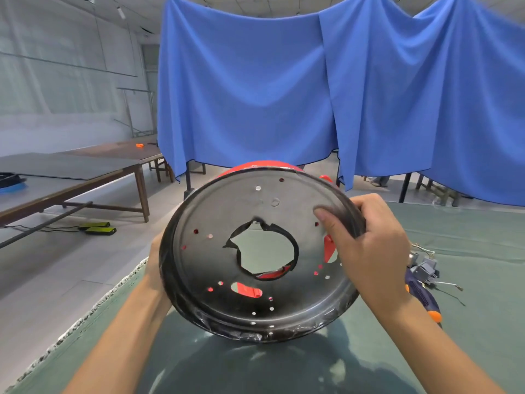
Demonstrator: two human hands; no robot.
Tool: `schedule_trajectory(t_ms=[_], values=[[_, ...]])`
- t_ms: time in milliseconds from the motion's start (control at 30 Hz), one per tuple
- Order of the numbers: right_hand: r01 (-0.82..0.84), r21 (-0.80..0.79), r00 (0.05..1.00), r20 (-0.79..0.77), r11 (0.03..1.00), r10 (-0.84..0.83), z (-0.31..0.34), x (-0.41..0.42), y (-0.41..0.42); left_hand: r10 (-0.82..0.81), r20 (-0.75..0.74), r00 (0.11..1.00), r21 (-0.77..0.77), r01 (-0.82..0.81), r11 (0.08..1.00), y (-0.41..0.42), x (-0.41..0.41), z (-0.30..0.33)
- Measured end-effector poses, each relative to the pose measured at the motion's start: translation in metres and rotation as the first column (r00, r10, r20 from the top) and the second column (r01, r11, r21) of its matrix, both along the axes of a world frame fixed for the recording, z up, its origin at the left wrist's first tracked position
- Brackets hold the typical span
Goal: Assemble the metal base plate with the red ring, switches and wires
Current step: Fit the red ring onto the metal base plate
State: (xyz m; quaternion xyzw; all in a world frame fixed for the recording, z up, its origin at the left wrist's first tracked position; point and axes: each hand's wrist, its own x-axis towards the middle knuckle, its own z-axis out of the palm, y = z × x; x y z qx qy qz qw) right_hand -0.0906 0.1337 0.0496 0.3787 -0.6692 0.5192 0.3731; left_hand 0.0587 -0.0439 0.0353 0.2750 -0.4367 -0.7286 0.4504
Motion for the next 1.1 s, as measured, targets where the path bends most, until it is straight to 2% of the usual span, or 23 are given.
schedule_trajectory(t_ms=[100,233,333,433,500,633,1000,1100], values=[[-0.028,0.067,0.991,0.129,0.997,0.019,0.001,-0.003,-0.001,-0.074,-0.038,0.997,0.033,0.076,0.997,-0.002,0.000,0.000],[-0.025,0.130,0.961,0.276,0.991,-0.012,0.000,-0.011,-0.004,-0.324,-0.063,0.944,0.124,0.329,0.936,-0.024,-0.007,-0.014],[-0.019,0.138,0.940,0.340,0.990,-0.029,-0.002,-0.016,-0.006,-0.438,-0.072,0.896,0.083,0.443,0.893,-0.027,-0.008,-0.015],[-0.012,0.143,0.913,0.405,0.990,-0.047,-0.005,-0.018,-0.007,-0.571,-0.125,0.811,0.011,0.577,0.817,-0.024,-0.006,-0.009],[-0.006,0.153,0.904,0.423,0.988,-0.060,-0.007,-0.019,-0.008,-0.616,-0.163,0.771,0.020,0.627,0.779,-0.030,-0.007,-0.012],[-0.013,0.176,0.904,0.423,0.984,-0.064,-0.007,-0.020,-0.008,-0.622,-0.177,0.763,0.072,0.640,0.765,-0.036,-0.009,-0.016],[0.025,0.226,0.936,0.338,0.974,-0.103,0.000,-0.017,-0.011,-0.573,-0.139,0.807,0.079,0.586,0.806,-0.032,-0.008,-0.015],[-0.001,0.206,0.934,0.350,0.978,-0.073,0.001,-0.019,-0.011,-0.566,-0.142,0.812,0.035,0.576,0.817,-0.027,-0.007,-0.012]])
